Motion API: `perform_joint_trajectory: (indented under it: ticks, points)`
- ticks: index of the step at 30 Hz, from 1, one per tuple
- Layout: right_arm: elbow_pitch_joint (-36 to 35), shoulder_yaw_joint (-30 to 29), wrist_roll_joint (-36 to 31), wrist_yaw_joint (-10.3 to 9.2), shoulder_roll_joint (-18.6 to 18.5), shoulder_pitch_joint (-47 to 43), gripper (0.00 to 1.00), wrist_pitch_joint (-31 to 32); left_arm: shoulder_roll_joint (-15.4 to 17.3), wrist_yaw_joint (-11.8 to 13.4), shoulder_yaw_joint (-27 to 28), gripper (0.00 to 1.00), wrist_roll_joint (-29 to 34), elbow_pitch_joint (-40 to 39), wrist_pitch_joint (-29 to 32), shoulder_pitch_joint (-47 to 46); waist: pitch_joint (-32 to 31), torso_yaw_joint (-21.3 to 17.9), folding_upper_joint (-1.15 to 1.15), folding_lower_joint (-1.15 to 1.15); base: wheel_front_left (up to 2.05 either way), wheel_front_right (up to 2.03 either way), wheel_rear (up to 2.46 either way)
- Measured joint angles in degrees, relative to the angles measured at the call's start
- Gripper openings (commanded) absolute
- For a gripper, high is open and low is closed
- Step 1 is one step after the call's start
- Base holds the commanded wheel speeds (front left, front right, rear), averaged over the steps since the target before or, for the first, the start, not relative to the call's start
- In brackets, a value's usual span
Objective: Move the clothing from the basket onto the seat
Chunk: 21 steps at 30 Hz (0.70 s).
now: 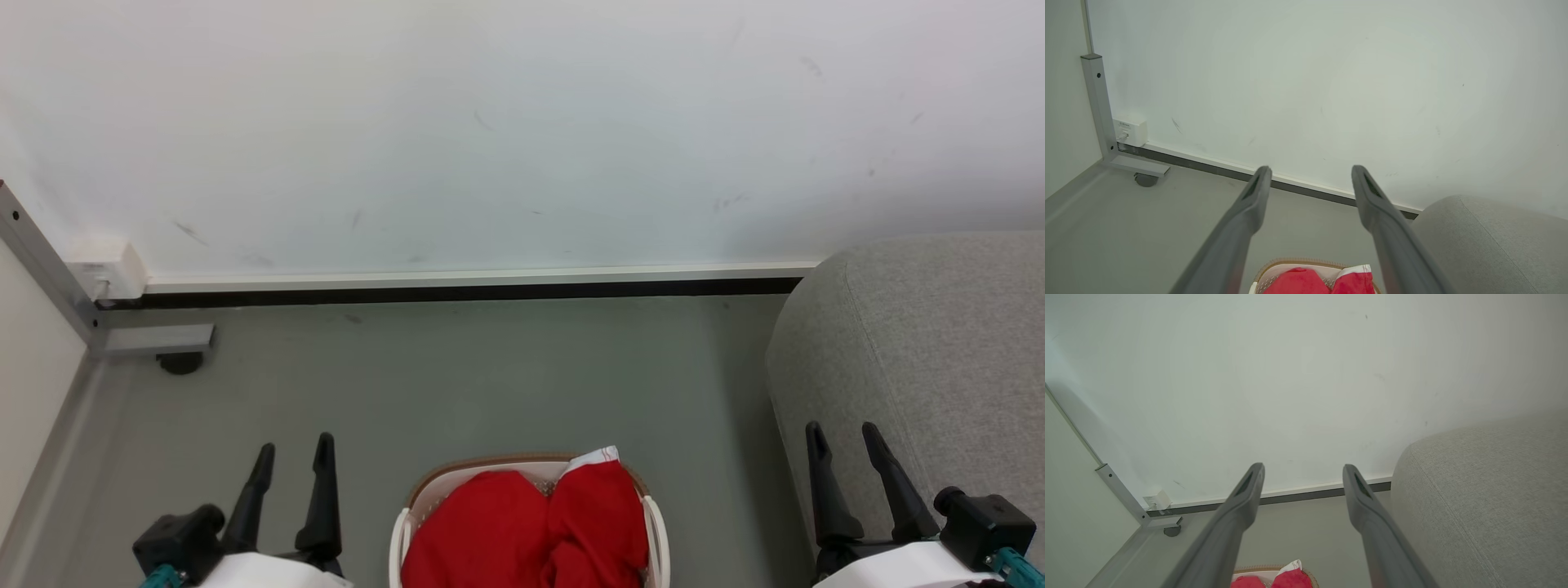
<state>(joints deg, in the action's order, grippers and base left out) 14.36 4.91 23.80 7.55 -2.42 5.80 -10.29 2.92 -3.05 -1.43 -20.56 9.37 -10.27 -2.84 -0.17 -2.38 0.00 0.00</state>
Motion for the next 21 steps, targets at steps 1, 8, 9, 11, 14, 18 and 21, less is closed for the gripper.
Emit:
perform_joint_trajectory:
  ticks: [1, 8, 9, 11, 14, 18, 21]
  points:
    - [0.05, 0.00, -0.44, 0.00, 0.00, 0.03, 1.00, -0.34, 0.01, 0.00, -0.01, 1.00, 0.48, 0.02, -0.30, 0.01, 0.00, -0.02, 0.00, 0.00, 0.00, 0.00, 0.00]
    - [0.21, 0.22, -3.65, 0.00, -0.04, 0.15, 1.00, -1.14, 0.02, -0.12, -0.15, 1.00, 3.68, -0.03, -1.29, 0.02, -0.07, -0.20, 0.00, 0.00, 0.00, 0.00, 0.00]
    - [0.21, 0.27, -3.98, 0.00, -0.04, 0.18, 1.00, -1.32, 0.02, -0.29, -0.15, 1.00, 4.23, -0.07, -1.35, 0.02, -0.07, -0.24, 0.00, 0.00, 0.00, 0.00, 0.00]
    - [0.19, 0.42, -4.67, 0.00, -0.07, 0.26, 1.00, -1.49, 0.02, -0.43, -0.15, 1.00, 5.39, -0.11, -1.49, 0.02, -0.07, -0.32, 0.00, 0.00, 0.00, 0.00, 0.00]
    - [0.11, 0.66, -6.08, 0.00, -0.10, 0.38, 1.00, -1.90, 0.02, -0.44, -0.11, 1.00, 6.55, -0.22, -1.88, 0.02, -0.08, -0.44, 0.00, 0.00, 0.00, 0.00, 0.00]
    - [-0.09, 1.07, -7.17, 0.00, -0.12, 0.46, 1.00, -2.35, 0.00, -0.45, 0.14, 1.00, 8.02, -0.26, -2.37, 0.04, -0.12, -0.56, 0.00, 0.00, 0.00, 0.00, 0.00]
    - [-0.40, 1.33, -7.75, 0.00, -0.13, 0.46, 1.00, -2.69, -0.01, -0.51, 0.42, 1.00, 8.91, -0.15, -2.52, 0.05, -0.11, -0.64, 0.00, 0.00, 0.00, 0.00, 0.00]
